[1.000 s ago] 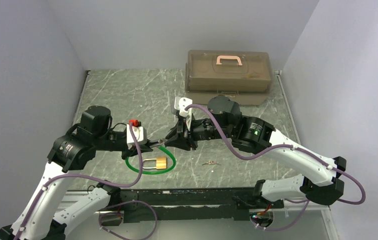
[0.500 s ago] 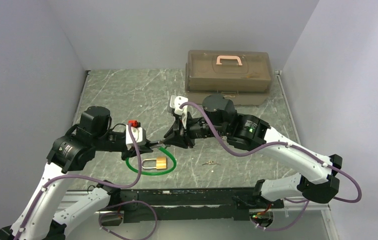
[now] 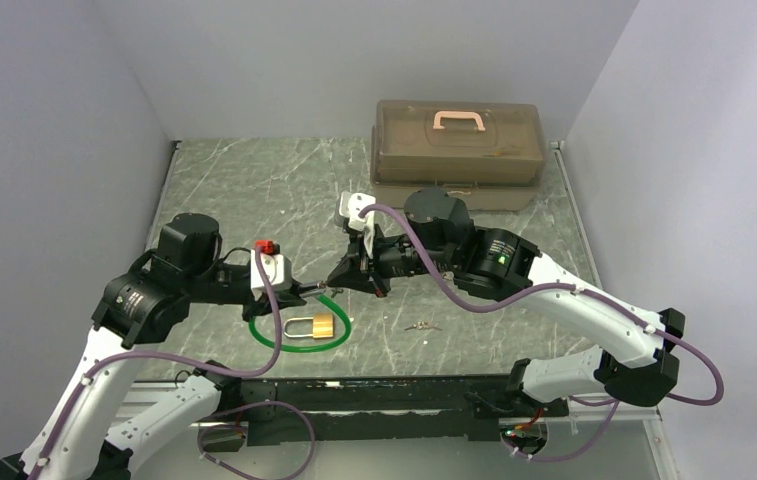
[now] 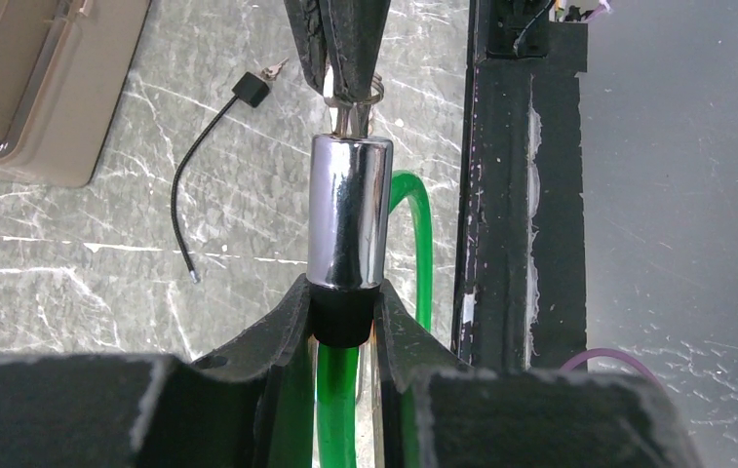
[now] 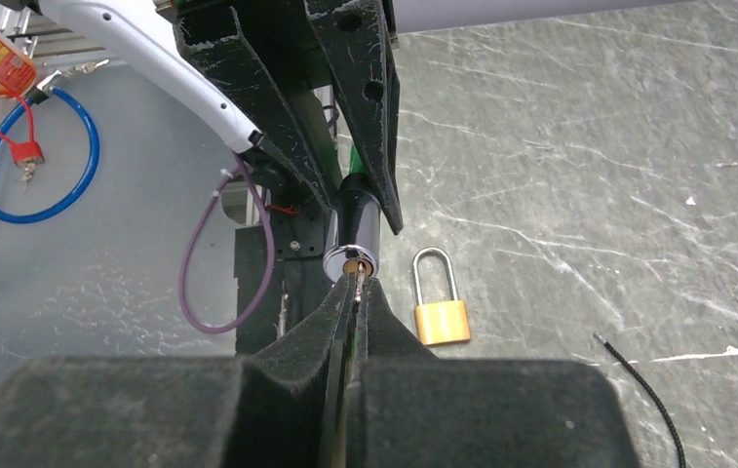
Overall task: Unlock with the key
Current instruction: Unlock the lock.
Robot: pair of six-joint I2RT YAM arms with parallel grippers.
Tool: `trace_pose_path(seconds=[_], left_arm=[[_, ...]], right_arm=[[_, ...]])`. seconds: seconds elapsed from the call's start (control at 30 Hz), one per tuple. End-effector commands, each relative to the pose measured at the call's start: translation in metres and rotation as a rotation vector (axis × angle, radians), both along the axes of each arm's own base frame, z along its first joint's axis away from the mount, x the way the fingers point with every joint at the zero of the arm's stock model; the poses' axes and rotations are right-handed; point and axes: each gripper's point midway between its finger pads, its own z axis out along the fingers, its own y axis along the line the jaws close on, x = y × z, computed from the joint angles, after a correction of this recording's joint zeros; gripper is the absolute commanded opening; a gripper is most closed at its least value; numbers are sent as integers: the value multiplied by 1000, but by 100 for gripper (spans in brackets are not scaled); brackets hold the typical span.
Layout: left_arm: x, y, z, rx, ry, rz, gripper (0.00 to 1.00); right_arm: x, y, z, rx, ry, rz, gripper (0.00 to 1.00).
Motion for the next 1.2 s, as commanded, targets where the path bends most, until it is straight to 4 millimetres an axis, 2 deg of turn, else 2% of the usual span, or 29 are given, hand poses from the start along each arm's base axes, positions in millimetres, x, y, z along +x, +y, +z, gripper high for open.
trace_pose_path(seconds=[0.0, 0.23, 0.43, 0.5, 0.6, 0.7, 0.8, 0.93, 1.17], left_arm=[[-3, -8, 41, -107, -93, -36, 0], [-4, -13, 58, -146, -88, -51, 0], [2, -12, 59, -134, -120, -42, 0], [12, -8, 60, -109, -171, -1, 0], [38, 2, 66, -54, -292, 95, 0], [68, 16, 78, 5, -422, 223, 0], [86, 28, 94, 40, -540, 298, 0], [98, 36, 112, 68, -644, 343, 0], [105, 43, 118, 122, -805, 339, 0]], right_arm=[[-6, 7, 14, 52, 17, 41, 0], [-9, 24, -9, 51, 106, 68, 0], [0, 30, -18, 14, 182, 12, 0], [7, 32, -14, 19, 242, -42, 0], [17, 33, -10, 60, 364, -126, 0], [30, 31, -14, 63, 451, -220, 0], [42, 29, -16, 58, 505, -303, 0], [55, 22, -11, 109, 598, -382, 0], [59, 22, 5, 180, 774, -342, 0]])
